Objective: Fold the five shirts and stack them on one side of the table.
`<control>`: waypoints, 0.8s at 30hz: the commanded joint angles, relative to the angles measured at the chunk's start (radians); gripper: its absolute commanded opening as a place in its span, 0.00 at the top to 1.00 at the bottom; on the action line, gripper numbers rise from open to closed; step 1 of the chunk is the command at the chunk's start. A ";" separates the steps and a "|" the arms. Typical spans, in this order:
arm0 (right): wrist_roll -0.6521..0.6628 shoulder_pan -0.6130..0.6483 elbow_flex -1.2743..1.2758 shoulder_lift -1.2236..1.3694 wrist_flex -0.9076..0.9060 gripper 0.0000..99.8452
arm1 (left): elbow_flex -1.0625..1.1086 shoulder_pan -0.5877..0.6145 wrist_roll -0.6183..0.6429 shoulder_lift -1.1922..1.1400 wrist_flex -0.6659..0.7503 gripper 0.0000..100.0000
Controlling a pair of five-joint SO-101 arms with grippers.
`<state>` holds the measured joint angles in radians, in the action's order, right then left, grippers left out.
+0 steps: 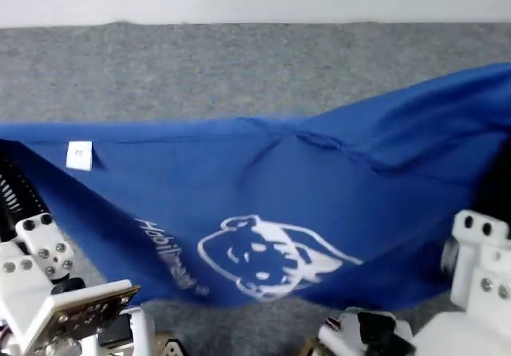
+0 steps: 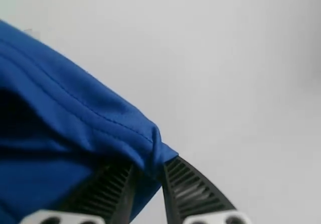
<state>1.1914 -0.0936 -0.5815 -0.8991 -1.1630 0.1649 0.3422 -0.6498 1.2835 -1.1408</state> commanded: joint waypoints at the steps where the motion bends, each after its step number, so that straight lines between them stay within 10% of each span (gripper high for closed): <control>1: 0.006 -0.013 0.060 0.048 -0.093 0.99 | 0.042 0.006 -0.014 0.002 -0.006 0.99; 11: 0.008 0.188 0.575 0.085 -0.111 0.99 | 0.475 -0.011 -0.140 -0.008 0.066 0.99; 24: 0.031 0.274 1.132 0.140 0.633 0.99 | 0.958 -0.114 -0.163 -0.135 0.658 0.99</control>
<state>1.2068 0.1703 0.5340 -0.7856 -0.6920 1.1239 0.2409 -0.8017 1.2236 -0.6038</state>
